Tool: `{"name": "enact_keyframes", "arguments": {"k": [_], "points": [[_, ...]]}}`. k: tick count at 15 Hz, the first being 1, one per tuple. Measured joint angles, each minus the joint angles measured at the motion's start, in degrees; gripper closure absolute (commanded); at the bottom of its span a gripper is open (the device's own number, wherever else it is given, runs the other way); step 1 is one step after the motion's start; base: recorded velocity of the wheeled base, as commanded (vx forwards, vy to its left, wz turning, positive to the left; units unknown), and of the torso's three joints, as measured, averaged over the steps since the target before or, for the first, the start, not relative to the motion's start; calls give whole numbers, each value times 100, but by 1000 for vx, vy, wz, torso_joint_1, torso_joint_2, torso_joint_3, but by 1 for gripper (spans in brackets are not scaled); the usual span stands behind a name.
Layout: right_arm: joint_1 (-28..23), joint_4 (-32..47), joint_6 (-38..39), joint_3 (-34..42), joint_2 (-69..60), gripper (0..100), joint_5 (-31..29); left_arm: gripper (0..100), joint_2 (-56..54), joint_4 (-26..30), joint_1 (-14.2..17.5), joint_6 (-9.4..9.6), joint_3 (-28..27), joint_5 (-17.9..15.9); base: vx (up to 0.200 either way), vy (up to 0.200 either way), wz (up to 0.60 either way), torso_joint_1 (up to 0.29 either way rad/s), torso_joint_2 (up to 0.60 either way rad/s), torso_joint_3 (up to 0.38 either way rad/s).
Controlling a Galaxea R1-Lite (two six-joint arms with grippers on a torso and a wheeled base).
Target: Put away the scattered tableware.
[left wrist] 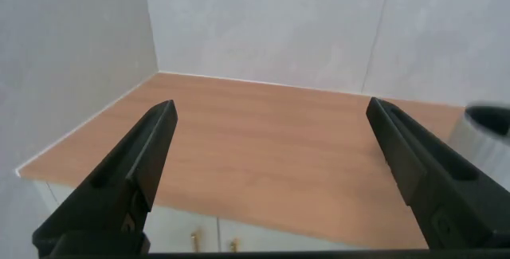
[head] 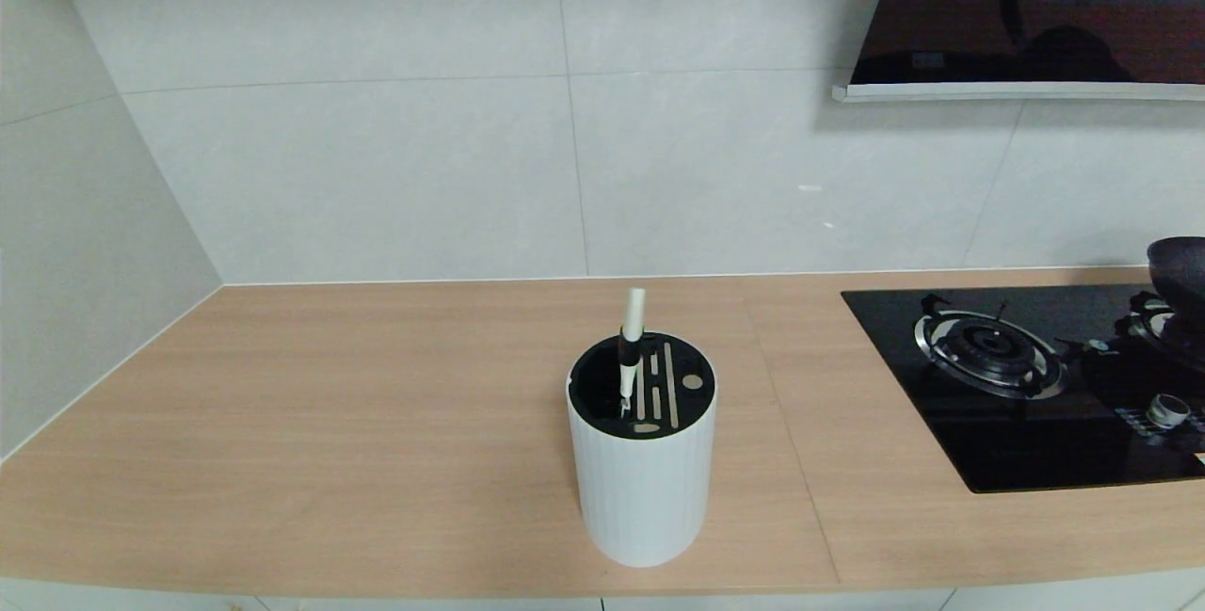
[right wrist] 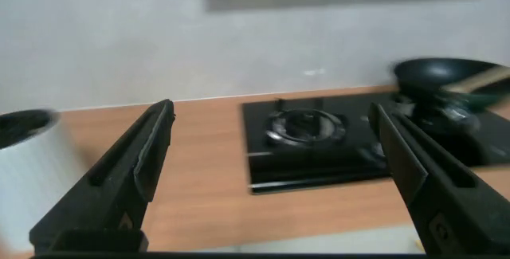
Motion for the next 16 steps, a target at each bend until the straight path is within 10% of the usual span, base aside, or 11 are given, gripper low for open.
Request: {"name": "enact_keyframes", "arguments": {"k": [7, 16], "points": [[-49, -1119, 16, 1614, -165, 0, 964, 0, -266, -361, 140, -71, 1599, -1117, 0, 0, 0, 0, 0, 0], [-49, -172, -193, 1692, -169, 0, 1122, 0, -274, -363, 140, -155, 1657, -1143, 0, 0, 0, 0, 0, 0]]}}
